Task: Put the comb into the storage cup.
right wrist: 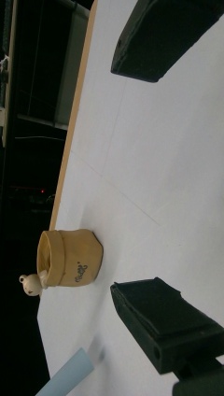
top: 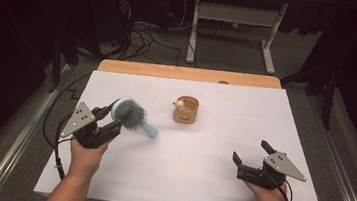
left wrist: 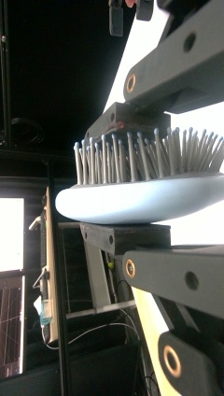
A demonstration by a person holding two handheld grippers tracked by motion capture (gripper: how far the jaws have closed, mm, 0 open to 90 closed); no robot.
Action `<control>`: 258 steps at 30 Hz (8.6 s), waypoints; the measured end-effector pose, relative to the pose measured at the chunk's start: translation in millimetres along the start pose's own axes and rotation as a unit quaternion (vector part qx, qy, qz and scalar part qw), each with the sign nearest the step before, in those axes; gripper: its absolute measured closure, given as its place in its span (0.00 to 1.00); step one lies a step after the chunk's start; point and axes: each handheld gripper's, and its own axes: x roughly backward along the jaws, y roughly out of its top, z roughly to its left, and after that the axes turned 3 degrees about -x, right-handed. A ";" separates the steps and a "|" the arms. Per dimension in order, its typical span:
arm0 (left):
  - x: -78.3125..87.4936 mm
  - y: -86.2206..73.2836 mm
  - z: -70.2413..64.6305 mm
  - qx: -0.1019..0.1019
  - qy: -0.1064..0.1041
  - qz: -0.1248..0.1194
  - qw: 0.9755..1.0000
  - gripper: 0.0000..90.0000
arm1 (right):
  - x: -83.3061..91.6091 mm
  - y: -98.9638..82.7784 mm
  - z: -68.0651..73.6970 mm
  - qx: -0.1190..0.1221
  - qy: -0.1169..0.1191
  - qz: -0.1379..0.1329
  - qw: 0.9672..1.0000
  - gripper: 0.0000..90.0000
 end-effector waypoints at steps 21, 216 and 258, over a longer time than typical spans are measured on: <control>-15.1 23.3 -11.4 0.009 -0.020 -0.033 0.999 0.64 | -1.9 -0.1 -0.2 -0.003 0.003 -0.003 1.000 0.00; -178.1 40.1 -12.5 0.009 -0.017 0.048 0.999 0.62 | 3.3 3.7 -3.1 -0.018 0.002 -0.025 1.000 0.00; -177.9 32.5 -0.5 -0.003 0.001 0.061 0.998 0.49 | 3.0 3.6 -1.2 -0.014 0.003 -0.024 1.000 0.00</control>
